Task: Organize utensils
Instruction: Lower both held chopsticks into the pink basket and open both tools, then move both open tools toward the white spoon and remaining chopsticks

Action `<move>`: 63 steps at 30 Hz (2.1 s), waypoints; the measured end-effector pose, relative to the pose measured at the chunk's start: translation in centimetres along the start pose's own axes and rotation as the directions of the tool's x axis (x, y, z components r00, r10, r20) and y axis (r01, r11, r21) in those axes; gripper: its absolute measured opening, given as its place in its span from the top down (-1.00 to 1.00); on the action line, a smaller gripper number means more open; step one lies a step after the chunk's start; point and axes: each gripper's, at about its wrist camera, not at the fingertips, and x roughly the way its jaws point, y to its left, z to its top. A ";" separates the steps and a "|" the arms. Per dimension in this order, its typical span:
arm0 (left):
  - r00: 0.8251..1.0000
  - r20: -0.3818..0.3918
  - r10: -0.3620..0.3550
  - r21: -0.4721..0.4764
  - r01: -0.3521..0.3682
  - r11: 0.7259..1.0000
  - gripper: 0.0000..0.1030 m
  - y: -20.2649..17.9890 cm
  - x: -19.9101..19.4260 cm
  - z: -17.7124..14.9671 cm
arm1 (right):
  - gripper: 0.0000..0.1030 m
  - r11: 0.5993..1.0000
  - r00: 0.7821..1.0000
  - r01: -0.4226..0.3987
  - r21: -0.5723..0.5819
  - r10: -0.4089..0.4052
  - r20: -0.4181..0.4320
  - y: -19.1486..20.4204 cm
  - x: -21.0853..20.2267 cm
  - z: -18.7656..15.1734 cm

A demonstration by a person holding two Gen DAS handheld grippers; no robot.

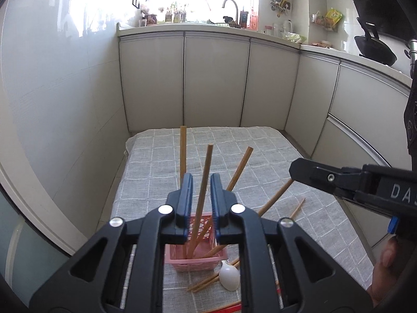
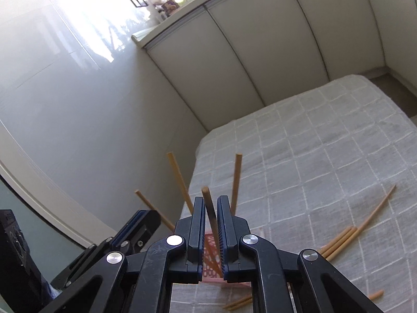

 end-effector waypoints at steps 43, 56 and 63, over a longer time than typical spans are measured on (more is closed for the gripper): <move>0.840 -0.531 -0.111 -0.005 0.128 0.992 -0.72 -2.7 2.3 -8.4 | -0.68 0.919 0.855 0.395 -0.003 -0.369 -0.365 -11.9 -6.2 -6.5; 0.812 -0.553 -0.187 -0.128 0.139 0.982 -0.28 -3.1 6.8 -11.2 | -0.68 0.886 0.768 0.455 0.088 -0.340 -0.543 -16.4 -2.7 -10.3; 0.819 -0.548 -0.169 -0.168 0.090 0.982 0.14 -3.3 9.6 -11.9 | -0.26 0.877 0.799 0.408 0.254 -0.209 -0.564 -18.6 -1.2 -11.5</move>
